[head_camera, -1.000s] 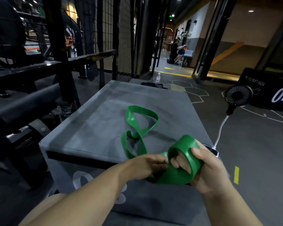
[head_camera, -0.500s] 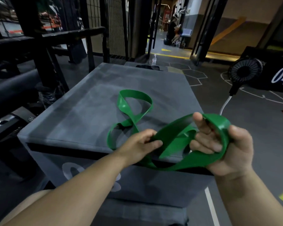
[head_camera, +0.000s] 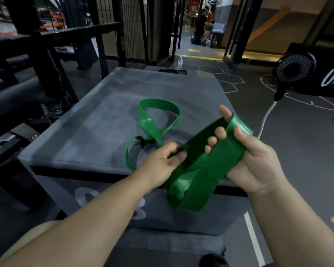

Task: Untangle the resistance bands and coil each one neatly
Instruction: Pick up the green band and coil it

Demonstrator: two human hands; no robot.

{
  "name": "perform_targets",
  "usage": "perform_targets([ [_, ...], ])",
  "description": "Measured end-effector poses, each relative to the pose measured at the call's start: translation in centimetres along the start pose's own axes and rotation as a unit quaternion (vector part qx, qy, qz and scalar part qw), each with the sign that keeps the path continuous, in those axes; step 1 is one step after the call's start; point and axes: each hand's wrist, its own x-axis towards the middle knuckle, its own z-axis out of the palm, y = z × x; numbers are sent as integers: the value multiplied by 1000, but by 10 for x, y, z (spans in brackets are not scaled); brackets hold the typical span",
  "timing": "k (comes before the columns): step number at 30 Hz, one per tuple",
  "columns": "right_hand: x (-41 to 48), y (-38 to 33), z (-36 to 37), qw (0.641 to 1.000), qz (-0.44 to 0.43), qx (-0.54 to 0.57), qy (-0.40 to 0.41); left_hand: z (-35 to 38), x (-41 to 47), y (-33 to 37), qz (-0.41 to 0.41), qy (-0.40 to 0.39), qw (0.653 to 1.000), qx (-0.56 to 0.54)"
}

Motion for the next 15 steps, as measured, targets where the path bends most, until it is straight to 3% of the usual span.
perform_targets([
  [3, 1, 3, 2, 986, -43, -128, 96, 4, -6, 2, -58, -46, 992, -103],
  [6, -1, 8, -8, 946, 2, -308, 101, -1, -4, 6, -52, -5, 985, -164],
  [9, -4, 16, -10, 857, 42, -513, 33, -4, -6, 10, -17, 5, 986, -168],
  [11, -2, 20, -6, 811, 28, -583, 40, -2, -7, 10, -2, -3, 987, -159],
  [13, 0, 22, -1, 804, 4, -589, 85, -2, -6, 10, 5, 23, 987, -160],
  [15, 1, 21, 2, 834, -12, -533, 142, -5, -5, 9, 2, 41, 984, -173],
])
